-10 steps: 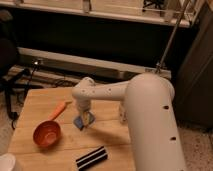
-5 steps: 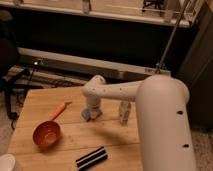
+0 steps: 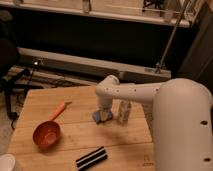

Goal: Wipe the white sponge on the table

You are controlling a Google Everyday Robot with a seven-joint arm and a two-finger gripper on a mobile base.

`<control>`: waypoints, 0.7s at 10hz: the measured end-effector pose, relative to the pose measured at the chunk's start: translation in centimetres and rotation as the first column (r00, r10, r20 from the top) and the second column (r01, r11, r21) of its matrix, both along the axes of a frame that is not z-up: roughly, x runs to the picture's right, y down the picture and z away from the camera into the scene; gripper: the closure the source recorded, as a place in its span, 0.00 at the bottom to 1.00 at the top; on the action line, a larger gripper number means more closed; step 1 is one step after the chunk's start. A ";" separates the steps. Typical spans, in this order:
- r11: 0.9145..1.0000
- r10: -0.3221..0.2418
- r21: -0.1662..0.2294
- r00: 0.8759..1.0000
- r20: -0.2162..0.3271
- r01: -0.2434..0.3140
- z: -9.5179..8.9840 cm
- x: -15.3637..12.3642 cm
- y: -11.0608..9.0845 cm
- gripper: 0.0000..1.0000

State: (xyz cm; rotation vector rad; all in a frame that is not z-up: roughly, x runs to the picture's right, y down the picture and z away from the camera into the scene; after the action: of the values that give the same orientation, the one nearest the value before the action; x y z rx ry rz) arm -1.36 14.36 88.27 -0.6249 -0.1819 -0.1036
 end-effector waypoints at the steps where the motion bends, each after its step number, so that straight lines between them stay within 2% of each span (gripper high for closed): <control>1: 1.000 0.026 -0.015 1.000 -0.010 -0.026 -0.4 0.9 0.6 0.69; 4: 0.995 0.083 -0.061 0.996 -0.037 -0.085 -1.4 2.9 3.1 0.69; 7: 0.991 0.096 -0.091 0.995 -0.034 -0.098 -2.9 3.1 5.1 0.69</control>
State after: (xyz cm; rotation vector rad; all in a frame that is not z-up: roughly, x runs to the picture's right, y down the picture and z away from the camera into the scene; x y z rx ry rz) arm 1.78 19.41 85.34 -0.7088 -0.1887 0.0080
